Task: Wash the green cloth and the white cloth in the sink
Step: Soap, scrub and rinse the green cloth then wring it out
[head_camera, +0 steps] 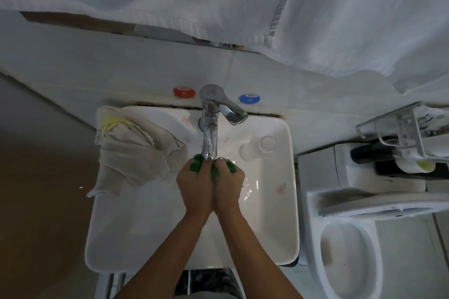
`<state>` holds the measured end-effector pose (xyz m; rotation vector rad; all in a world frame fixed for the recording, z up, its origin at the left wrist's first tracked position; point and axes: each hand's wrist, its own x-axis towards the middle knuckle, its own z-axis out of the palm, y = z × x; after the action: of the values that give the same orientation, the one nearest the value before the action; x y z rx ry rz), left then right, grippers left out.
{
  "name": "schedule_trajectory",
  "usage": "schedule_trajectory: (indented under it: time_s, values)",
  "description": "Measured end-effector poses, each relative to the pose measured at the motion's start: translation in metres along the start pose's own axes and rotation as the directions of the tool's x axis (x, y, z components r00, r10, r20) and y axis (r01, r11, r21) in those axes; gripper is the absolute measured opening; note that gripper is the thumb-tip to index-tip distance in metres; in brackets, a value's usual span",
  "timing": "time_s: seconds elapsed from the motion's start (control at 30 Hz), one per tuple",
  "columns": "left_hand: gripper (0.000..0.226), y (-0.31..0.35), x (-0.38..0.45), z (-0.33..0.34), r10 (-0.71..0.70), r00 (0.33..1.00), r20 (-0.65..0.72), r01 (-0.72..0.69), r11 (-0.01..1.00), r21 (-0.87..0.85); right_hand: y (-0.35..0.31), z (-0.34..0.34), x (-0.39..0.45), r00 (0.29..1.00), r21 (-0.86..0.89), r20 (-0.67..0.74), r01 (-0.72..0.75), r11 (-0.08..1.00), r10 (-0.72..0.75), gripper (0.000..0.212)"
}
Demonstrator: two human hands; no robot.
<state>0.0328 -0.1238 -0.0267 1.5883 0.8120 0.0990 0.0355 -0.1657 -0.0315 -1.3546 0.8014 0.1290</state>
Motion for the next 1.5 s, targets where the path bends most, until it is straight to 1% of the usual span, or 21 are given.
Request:
schedule_trajectory:
  time_s: [0.07, 0.13, 0.17, 0.23, 0.3, 0.37, 0.5, 0.53, 0.6, 0.67, 0.73, 0.77, 0.83, 0.87, 0.93, 0.97, 1.03, 1.1, 1.27, 1.37, 1.5]
  values:
    - [0.026, 0.0, 0.0, -0.001, 0.02, 1.0, 0.01, -0.02, 1.0, 0.012, 0.003, 0.001, 0.0, 0.999, -0.033, -0.013, 0.03, 0.999, -0.031, 0.035]
    - [0.024, -0.003, 0.001, -0.004, 0.04, 0.999, 0.014, -0.04, 0.999, 0.028, 0.008, 0.002, -0.001, 0.998, -0.05, -0.029, 0.056, 0.997, -0.057, 0.033]
    - [0.021, -0.004, 0.002, -0.006, 0.054, 0.998, 0.022, -0.055, 0.998, 0.03, 0.009, 0.002, -0.003, 0.997, -0.049, -0.019, 0.072, 0.996, -0.073, 0.027]
    - [0.012, -0.003, 0.002, -0.01, 0.076, 0.995, 0.062, -0.078, 0.996, 0.033, 0.007, 0.002, -0.006, 0.996, -0.025, 0.063, 0.069, 0.997, -0.068, 0.004]
    - [0.003, 0.001, 0.003, -0.015, 0.07, 0.992, 0.108, -0.072, 0.997, 0.009, 0.004, 0.001, -0.004, 0.986, 0.006, 0.164, -0.036, 0.999, 0.035, 0.028]
    - [0.01, 0.005, 0.004, -0.018, 0.071, 0.989, 0.132, -0.065, 0.997, -0.048, -0.004, 0.002, 0.001, 0.958, -0.026, 0.259, -0.119, 0.993, 0.122, 0.042]
    - [0.03, 0.009, -0.002, -0.024, 0.101, 0.968, 0.23, -0.086, 0.994, -0.074, -0.01, -0.004, 0.004, 0.903, -0.177, 0.343, -0.209, 0.962, 0.26, 0.044]
    - [0.037, 0.008, -0.004, -0.026, 0.099, 0.961, 0.259, -0.081, 0.993, -0.08, -0.011, -0.006, 0.005, 0.892, -0.21, 0.354, -0.216, 0.953, 0.28, 0.043]
    - [0.054, 0.006, -0.006, -0.028, 0.072, 0.944, 0.321, -0.034, 0.992, -0.123, -0.012, -0.009, 0.007, 0.894, -0.235, 0.361, -0.187, 0.954, 0.264, 0.03]
    - [0.062, 0.005, -0.005, -0.028, 0.044, 0.93, 0.364, 0.023, 0.984, -0.179, -0.015, -0.011, 0.009, 0.923, -0.17, 0.338, -0.134, 0.976, 0.186, 0.015]
    - [0.057, 0.005, -0.007, -0.029, 0.034, 0.932, 0.36, 0.043, 0.978, -0.204, -0.018, -0.011, 0.007, 0.945, -0.084, 0.307, -0.088, 0.993, 0.11, 0.02]
    - [0.052, 0.006, -0.008, -0.029, 0.042, 0.944, 0.328, 0.018, 0.984, -0.177, -0.019, -0.01, 0.005, 0.95, -0.043, 0.299, -0.081, 0.996, 0.09, 0.025]
    - [0.041, 0.005, -0.007, -0.029, 0.064, 0.971, 0.229, -0.054, 0.997, -0.046, -0.018, -0.009, 0.001, 0.953, 0.033, 0.299, -0.068, 0.997, 0.055, 0.03]
    - [0.037, 0.006, -0.005, -0.028, 0.057, 0.981, 0.187, -0.062, 0.998, 0.024, -0.017, -0.009, -0.001, 0.95, 0.063, 0.311, -0.065, 0.996, 0.043, 0.031]
    - [0.033, 0.006, 0.0, -0.026, 0.005, 0.989, 0.149, -0.025, 0.991, 0.134, -0.015, -0.008, -0.005, 0.942, 0.096, 0.334, -0.07, 0.993, 0.034, 0.03]
    - [0.031, 0.006, 0.002, -0.024, -0.019, 0.989, 0.15, -0.006, 0.987, 0.163, -0.013, -0.007, -0.007, 0.939, 0.091, 0.343, -0.065, 0.994, 0.03, 0.027]
    - [0.029, 0.007, 0.004, -0.021, -0.055, 0.989, 0.138, 0.034, 0.988, 0.153, -0.008, -0.004, -0.01, 0.939, 0.013, 0.344, -0.014, 1.0, 0.008, 0.018]
    - [0.031, 0.009, 0.004, -0.019, -0.081, 0.993, 0.088, 0.072, 0.992, 0.099, -0.003, 0.0, -0.01, 0.947, -0.082, 0.32, 0.038, 0.996, -0.01, 0.021]
    - [0.044, 0.009, 0.002, -0.013, -0.094, 0.996, 0.004, 0.093, 0.994, 0.06, 0.0, 0.007, -0.01, 0.989, -0.106, 0.144, 0.052, 0.993, -0.037, 0.023]
    - [0.039, 0.007, 0.003, -0.009, -0.124, 0.991, 0.046, 0.121, 0.991, 0.064, -0.001, 0.005, -0.006, 0.997, -0.059, 0.072, 0.037, 0.998, -0.032, 0.028]
    - [0.032, 0.01, 0.006, -0.005, -0.136, 0.986, 0.096, 0.128, 0.988, 0.087, -0.003, 0.001, 0.002, 0.998, -0.087, 0.017, 0.055, 0.995, -0.053, 0.034]
